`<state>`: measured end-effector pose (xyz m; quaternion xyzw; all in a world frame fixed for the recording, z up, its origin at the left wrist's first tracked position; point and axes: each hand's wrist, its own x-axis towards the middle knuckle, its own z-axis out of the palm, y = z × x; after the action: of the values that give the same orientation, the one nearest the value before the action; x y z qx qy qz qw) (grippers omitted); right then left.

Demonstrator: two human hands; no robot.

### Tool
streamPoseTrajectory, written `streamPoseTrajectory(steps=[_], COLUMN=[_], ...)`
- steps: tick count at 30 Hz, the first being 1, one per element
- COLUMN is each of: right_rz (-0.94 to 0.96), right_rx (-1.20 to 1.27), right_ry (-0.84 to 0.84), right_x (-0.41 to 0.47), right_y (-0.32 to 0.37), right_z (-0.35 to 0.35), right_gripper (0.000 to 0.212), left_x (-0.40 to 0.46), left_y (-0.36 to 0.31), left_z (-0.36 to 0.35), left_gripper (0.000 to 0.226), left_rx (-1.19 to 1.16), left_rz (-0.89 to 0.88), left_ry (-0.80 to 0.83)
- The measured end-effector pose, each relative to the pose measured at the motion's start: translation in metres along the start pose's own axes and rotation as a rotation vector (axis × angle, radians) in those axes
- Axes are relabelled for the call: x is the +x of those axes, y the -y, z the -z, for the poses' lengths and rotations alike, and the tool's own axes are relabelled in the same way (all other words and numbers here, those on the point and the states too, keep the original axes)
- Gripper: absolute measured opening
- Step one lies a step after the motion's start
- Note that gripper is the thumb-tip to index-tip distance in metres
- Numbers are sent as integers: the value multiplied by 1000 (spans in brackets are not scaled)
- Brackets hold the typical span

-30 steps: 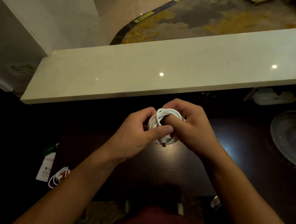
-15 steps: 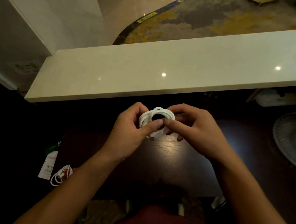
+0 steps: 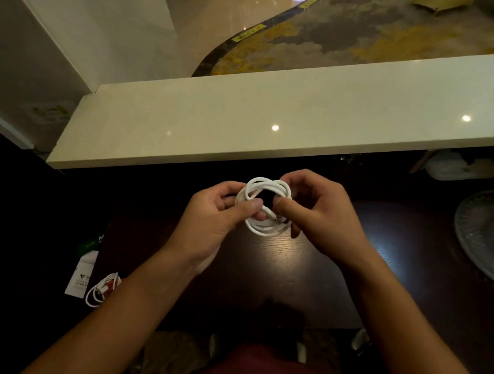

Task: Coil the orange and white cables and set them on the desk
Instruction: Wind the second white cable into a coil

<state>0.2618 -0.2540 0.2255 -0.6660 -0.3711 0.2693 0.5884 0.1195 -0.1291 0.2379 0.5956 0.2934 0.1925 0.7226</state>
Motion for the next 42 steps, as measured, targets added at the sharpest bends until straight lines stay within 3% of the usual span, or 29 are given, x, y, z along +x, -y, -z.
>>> streamPoseTrajectory(steps=[2,4,6,12,17,22,26,29,33,42], right_rz=[-17,-33,-50,10,110,177,194,118,-102,-206], right_rx=[-12,-22,7,-58,-287,-445,-534,-418,-4,62], right_ry=[32,44,51,-9,-165,-177,-190,-82,181,289], right_x=[-2,-6,-7,-11,-11,-14,-13,-12,-9,-1], right_y=[0,0,1,1,-4,-13,-19,-22,-23,-44], right_z=[-4,-11,-17,-11,-12,-24,-35,-40,-56,-143], right_gripper=[14,14,13,9,10,13,15,15,17,17], left_x=[1,2,0,1,-8,-19,-26,-33,-44,-73], left_y=[5,15,22,26,19,22,26,30,39,70], left_z=[-2,-7,-13,-8,2,10,26,42,63,153], left_gripper=[19,12,20,14,18,17,30,28,21,14], left_rx=[102,476,724,978,753,702,581,535,404,358], left_rz=[-62,-275,-451,-599,-417,-368,-220,-182,-117,60], left_ry=[-84,-241,-325,-298,-166,-81,-1,-88,-215,-272])
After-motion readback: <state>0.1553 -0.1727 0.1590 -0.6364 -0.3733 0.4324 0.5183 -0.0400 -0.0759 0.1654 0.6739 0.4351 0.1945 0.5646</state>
